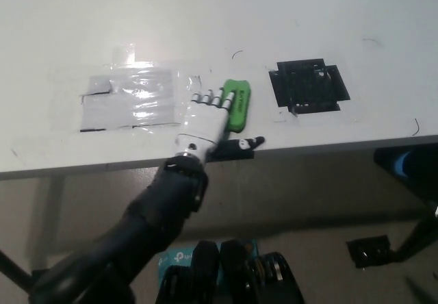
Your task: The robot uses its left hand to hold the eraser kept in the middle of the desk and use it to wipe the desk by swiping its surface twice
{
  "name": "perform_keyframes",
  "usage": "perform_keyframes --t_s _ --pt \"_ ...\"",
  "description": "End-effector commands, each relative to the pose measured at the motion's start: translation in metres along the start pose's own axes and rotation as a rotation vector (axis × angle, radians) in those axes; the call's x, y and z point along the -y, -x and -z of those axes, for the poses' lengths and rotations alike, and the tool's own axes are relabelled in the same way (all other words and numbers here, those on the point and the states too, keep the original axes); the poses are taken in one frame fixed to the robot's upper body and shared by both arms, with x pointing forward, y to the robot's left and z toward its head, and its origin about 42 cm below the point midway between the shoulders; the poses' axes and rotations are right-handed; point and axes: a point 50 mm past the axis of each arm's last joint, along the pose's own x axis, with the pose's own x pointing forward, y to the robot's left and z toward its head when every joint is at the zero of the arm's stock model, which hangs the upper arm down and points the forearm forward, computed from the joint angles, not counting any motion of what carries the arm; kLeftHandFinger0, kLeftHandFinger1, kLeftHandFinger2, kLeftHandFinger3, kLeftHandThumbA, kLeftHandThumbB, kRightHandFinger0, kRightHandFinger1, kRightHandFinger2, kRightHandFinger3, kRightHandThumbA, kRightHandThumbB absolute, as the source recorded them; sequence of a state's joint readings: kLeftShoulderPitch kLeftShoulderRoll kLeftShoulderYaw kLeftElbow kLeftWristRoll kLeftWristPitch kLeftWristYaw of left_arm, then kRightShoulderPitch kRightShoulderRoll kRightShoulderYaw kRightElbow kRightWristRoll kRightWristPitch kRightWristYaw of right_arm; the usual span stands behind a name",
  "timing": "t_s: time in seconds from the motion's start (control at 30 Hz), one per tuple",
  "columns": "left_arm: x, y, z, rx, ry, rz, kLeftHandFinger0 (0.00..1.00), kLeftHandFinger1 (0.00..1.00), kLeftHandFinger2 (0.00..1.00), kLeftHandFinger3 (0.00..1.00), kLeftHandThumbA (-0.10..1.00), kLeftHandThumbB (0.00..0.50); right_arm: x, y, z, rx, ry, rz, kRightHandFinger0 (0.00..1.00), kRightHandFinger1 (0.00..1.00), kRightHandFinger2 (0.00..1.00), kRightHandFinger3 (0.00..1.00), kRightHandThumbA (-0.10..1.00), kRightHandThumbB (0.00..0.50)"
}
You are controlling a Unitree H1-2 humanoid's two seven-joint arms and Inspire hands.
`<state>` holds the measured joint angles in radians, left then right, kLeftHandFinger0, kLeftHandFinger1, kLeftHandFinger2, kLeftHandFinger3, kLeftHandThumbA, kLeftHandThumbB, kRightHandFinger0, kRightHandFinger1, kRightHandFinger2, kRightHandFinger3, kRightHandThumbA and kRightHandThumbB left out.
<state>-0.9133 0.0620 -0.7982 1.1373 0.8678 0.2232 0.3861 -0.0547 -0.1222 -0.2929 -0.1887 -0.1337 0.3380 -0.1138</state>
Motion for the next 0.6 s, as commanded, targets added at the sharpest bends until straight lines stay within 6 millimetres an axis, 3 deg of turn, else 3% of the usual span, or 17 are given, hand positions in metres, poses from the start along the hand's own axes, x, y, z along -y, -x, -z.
perform_keyframes --t_s 0.0,0.23,0.43,0.57 --pt "0.146 0.124 0.14 -0.355 -0.02 0.72 1.0 1.0 1.0 1.0 1.0 0.5 0.017 -0.003 -0.017 0.069 0.021 0.091 1.0 1.0 1.0 1.0 1.0 0.069" --pt "0.162 0.156 0.166 -0.42 0.001 0.765 1.0 1.0 1.0 1.0 1.0 0.5 0.024 0.002 -0.011 0.052 0.032 0.102 1.0 1.0 1.0 1.0 1.0 0.083" --pt "0.169 0.179 0.184 -0.506 0.058 0.763 1.0 1.0 1.0 1.0 1.0 0.5 0.029 0.005 -0.006 0.038 0.037 0.119 1.0 1.0 1.0 1.0 1.0 0.055" --pt "0.174 0.198 0.208 -0.537 0.048 0.772 1.0 1.0 1.0 1.0 1.0 0.5 0.033 0.008 -0.003 0.026 0.039 0.123 1.0 1.0 1.0 1.0 1.0 0.064"
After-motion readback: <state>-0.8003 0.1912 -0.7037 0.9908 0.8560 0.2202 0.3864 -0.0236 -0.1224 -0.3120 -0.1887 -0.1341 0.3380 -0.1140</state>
